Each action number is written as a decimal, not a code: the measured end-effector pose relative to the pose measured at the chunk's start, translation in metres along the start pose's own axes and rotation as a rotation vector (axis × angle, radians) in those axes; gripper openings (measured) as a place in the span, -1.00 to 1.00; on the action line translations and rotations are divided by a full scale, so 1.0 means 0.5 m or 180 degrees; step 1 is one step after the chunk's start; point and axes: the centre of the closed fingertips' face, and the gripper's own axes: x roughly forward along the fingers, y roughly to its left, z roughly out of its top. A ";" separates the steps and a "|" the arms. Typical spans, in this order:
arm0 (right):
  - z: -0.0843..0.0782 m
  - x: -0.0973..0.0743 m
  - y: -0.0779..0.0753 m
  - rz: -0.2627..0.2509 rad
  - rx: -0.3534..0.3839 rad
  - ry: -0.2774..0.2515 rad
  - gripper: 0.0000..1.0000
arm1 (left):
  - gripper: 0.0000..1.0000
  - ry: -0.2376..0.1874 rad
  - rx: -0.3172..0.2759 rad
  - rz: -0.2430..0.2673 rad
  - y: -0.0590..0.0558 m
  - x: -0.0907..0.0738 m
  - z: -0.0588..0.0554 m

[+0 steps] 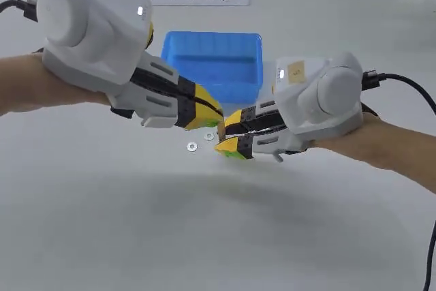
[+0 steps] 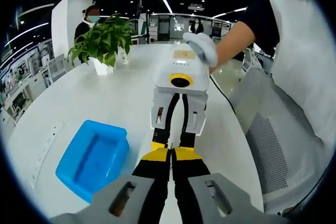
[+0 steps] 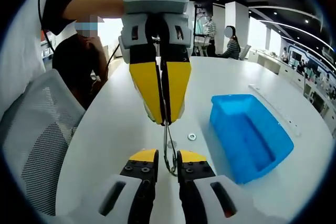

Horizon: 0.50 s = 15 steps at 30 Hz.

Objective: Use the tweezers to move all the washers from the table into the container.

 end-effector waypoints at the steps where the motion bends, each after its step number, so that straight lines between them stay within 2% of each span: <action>1: -0.001 0.001 -0.001 -0.0004 -0.0005 0.0012 -0.70 | -0.91 0.0002 0.0005 0.0002 -0.001 0.001 0.001; 6: -0.011 0.004 -0.003 0.0007 -0.0001 0.0074 -0.74 | -0.91 -0.0006 -0.0001 0.0021 0.005 0.000 -0.001; 7: -0.011 0.003 -0.008 -0.0037 -0.0056 0.0078 -0.78 | -0.91 -0.0004 0.0008 0.0023 0.005 0.000 -0.002; 15: -0.018 0.008 -0.001 0.0008 -0.0162 0.0122 -0.78 | -0.91 0.0011 0.0041 0.0008 0.006 0.000 -0.005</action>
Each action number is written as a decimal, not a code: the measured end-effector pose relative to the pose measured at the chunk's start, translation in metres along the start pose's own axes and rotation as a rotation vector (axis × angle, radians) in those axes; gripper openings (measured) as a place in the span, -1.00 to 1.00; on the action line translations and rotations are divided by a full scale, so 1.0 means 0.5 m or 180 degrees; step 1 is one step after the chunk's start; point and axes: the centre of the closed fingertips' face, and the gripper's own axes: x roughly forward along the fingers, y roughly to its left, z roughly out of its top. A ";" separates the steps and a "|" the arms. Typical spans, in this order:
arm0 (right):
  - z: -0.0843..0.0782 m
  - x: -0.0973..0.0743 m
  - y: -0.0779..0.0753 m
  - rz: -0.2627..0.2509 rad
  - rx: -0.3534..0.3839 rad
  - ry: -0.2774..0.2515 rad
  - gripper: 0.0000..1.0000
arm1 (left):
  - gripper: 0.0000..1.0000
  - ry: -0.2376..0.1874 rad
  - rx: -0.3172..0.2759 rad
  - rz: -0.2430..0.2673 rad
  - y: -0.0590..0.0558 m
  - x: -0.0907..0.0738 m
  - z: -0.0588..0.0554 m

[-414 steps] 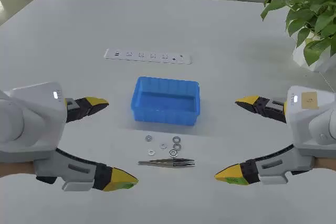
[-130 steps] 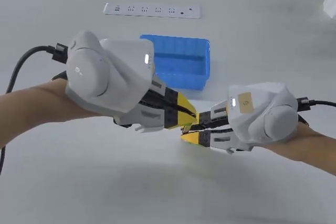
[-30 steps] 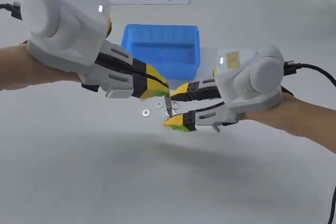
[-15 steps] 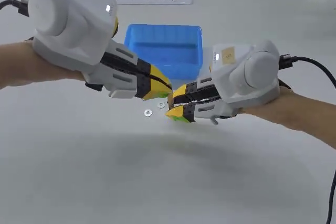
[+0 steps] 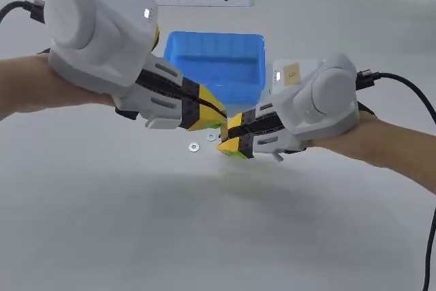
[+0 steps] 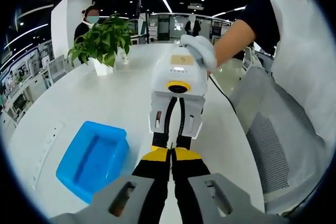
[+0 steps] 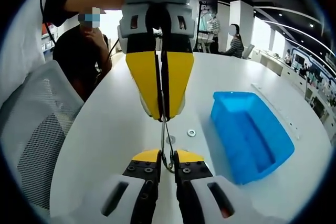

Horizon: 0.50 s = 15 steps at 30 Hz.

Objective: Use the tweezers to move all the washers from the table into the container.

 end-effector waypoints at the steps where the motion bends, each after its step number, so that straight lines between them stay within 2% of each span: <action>1: -0.001 0.000 0.000 -0.0002 0.0015 0.0012 -0.78 | -0.91 0.0000 0.0006 0.0001 -0.001 0.000 0.000; 7: -0.002 0.002 0.000 -0.0047 -0.0135 0.0041 -0.81 | -0.91 0.0036 0.0039 0.0029 0.004 -0.003 -0.006; 10: -0.002 0.003 0.001 -0.0065 -0.0244 0.0055 -0.82 | -0.90 0.0056 0.0006 0.0019 -0.003 -0.002 -0.006; 15: -0.004 0.001 0.001 -0.0135 -0.0277 0.0036 -0.83 | -0.89 0.0055 0.0038 0.0024 -0.011 0.000 -0.004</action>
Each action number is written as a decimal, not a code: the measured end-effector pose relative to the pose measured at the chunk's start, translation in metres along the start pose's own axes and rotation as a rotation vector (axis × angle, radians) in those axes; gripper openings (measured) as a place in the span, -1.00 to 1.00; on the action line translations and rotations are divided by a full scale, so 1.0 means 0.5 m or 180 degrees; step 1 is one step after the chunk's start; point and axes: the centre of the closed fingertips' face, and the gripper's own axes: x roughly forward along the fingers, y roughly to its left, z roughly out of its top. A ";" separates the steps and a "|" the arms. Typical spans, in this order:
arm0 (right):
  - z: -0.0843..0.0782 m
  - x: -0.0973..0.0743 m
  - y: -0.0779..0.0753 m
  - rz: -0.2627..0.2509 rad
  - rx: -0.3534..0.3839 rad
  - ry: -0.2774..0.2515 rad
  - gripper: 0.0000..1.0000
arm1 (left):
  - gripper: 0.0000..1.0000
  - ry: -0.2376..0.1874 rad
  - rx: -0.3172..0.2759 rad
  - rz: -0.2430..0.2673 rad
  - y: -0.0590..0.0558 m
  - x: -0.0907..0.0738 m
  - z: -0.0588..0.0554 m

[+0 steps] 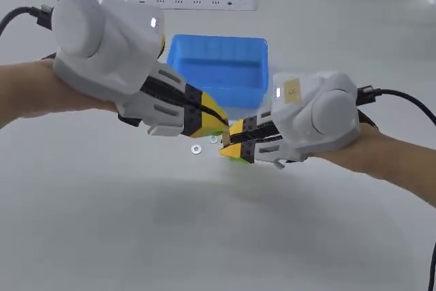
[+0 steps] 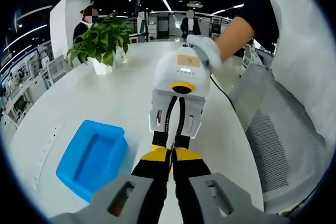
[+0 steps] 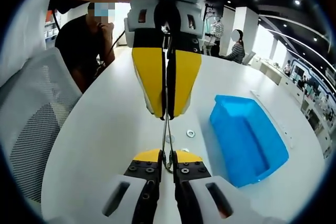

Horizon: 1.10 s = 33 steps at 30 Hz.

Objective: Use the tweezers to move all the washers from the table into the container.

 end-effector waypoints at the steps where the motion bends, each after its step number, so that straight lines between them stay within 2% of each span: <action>1: 0.000 0.000 -0.001 -0.0011 -0.0002 -0.0002 -0.83 | -0.88 0.0002 -0.0006 0.0000 0.000 0.000 0.000; 2: 0.000 0.000 -0.001 -0.0017 -0.0005 -0.0004 -0.83 | -0.88 0.0008 -0.0063 -0.0008 0.000 0.000 -0.001; 3: 0.000 0.000 -0.001 -0.0023 -0.0012 -0.0002 -0.83 | -0.86 0.0045 -0.0241 -0.0018 -0.002 -0.001 -0.007; 5: 0.000 0.000 -0.001 -0.0040 0.0024 -0.0012 -0.83 | -0.78 0.0124 -0.0154 0.0002 -0.001 -0.001 -0.020; 7: -0.001 -0.002 -0.003 -0.0052 0.0020 -0.0009 -0.83 | -0.65 0.0145 -0.0184 0.0002 -0.003 -0.001 -0.026; 9: -0.002 -0.002 -0.004 -0.0059 0.0035 -0.0014 -0.83 | -0.50 0.0055 -0.0172 0.0075 -0.002 -0.004 -0.023; 12: 0.000 -0.005 -0.002 -0.0059 0.0031 -0.0024 -0.83 | -0.41 -0.0049 -0.0200 0.0190 0.003 -0.012 -0.015; 15: 0.008 -0.008 -0.003 -0.0071 0.0037 -0.0039 -0.83 | -0.33 -0.0073 -0.0219 0.0264 0.001 -0.019 -0.017; 20: 0.030 -0.019 -0.007 -0.0092 0.0045 -0.0108 -0.83 | -0.02 -0.0087 -0.0274 0.0414 -0.004 -0.037 -0.029; 23: 0.045 -0.029 -0.008 -0.0090 0.0022 -0.0134 -0.83 | 0.11 -0.0108 -0.0381 0.0599 -0.007 -0.060 -0.047; 27: 0.058 -0.040 -0.010 -0.0096 0.0006 -0.0166 -0.83 | 0.32 -0.0186 -0.0488 0.0787 -0.010 -0.085 -0.057; 30: 0.068 -0.051 -0.016 -0.0119 -0.0054 -0.0161 -0.83 | 0.48 -0.0330 -0.0611 0.0966 -0.010 -0.111 -0.058; 32: 0.074 -0.057 -0.020 -0.0119 -0.0055 -0.0167 -0.83 | 0.62 -0.0379 -0.0652 0.1053 -0.010 -0.122 -0.059; 33: 0.078 -0.061 -0.022 -0.0123 -0.0054 -0.0177 -0.83 | 0.69 -0.0442 -0.0669 0.1156 -0.006 -0.131 -0.058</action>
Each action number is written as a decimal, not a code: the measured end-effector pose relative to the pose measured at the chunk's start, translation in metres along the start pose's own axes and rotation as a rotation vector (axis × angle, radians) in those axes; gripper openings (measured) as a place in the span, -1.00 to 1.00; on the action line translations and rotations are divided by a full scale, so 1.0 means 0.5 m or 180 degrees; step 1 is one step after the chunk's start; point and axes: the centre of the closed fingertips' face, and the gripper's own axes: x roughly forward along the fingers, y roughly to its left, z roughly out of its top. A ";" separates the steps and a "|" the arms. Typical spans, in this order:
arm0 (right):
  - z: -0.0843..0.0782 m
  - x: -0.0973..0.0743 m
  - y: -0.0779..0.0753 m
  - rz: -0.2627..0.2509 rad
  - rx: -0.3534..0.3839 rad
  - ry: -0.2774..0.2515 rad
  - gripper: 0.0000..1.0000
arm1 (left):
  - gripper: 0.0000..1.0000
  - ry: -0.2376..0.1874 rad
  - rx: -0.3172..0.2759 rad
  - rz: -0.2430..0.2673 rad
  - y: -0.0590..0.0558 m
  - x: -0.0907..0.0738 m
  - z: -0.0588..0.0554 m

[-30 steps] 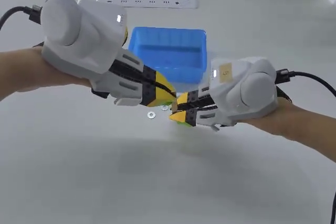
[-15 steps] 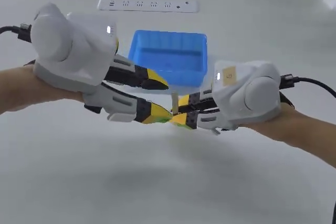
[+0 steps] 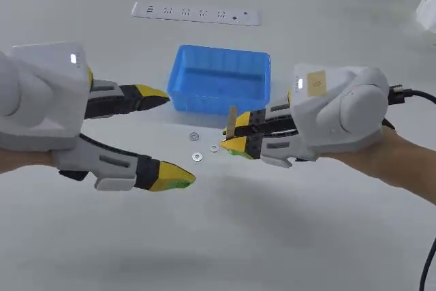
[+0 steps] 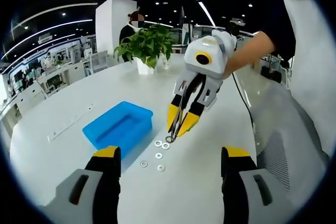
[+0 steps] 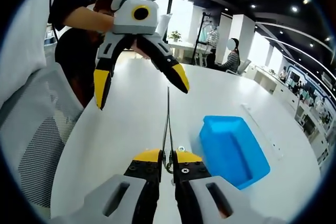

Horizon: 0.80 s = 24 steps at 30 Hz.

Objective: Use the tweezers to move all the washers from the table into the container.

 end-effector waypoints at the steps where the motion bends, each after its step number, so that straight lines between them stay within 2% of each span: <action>1: 0.005 -0.004 -0.004 -0.0012 -0.0005 -0.0006 -0.83 | 0.80 -0.0071 -0.0042 0.0084 0.006 -0.006 0.003; 3: 0.014 -0.009 -0.011 -0.0032 -0.0003 -0.0026 -0.83 | 0.99 -0.0147 -0.0114 0.0176 0.011 -0.013 0.004; 6: 0.033 -0.021 -0.030 -0.0094 0.0014 -0.0080 -0.83 | 0.99 -0.0173 -0.0120 0.0320 0.018 -0.022 -0.004; 8: 0.047 -0.027 -0.041 -0.0135 0.0054 -0.0138 -0.83 | 0.99 -0.0211 -0.0208 0.0373 0.017 -0.026 -0.006; 12: 0.074 -0.042 -0.073 -0.0221 0.0048 -0.0205 -0.83 | 0.99 -0.0300 -0.0257 0.0540 0.023 -0.033 -0.005; 14: 0.085 -0.047 -0.090 -0.0251 0.0030 -0.0218 -0.83 | 0.99 -0.0403 -0.0300 0.0684 0.035 -0.038 -0.001; 16: 0.094 -0.049 -0.111 -0.0290 0.0028 -0.0242 -0.83 | 0.99 -0.0557 -0.0388 0.0922 0.057 -0.049 0.005; 17: 0.097 -0.050 -0.121 -0.0312 0.0039 -0.0255 -0.83 | 0.99 -0.0700 -0.0423 0.1036 0.068 -0.056 0.015; 20: 0.102 -0.047 -0.159 -0.0393 0.0035 -0.0268 -0.83 | 0.99 -0.0893 -0.0481 0.1135 0.079 -0.071 0.025; 24: 0.091 -0.030 -0.200 -0.0469 0.0042 -0.0230 -0.83 | 0.99 -0.0856 -0.0498 0.1118 0.081 -0.074 0.013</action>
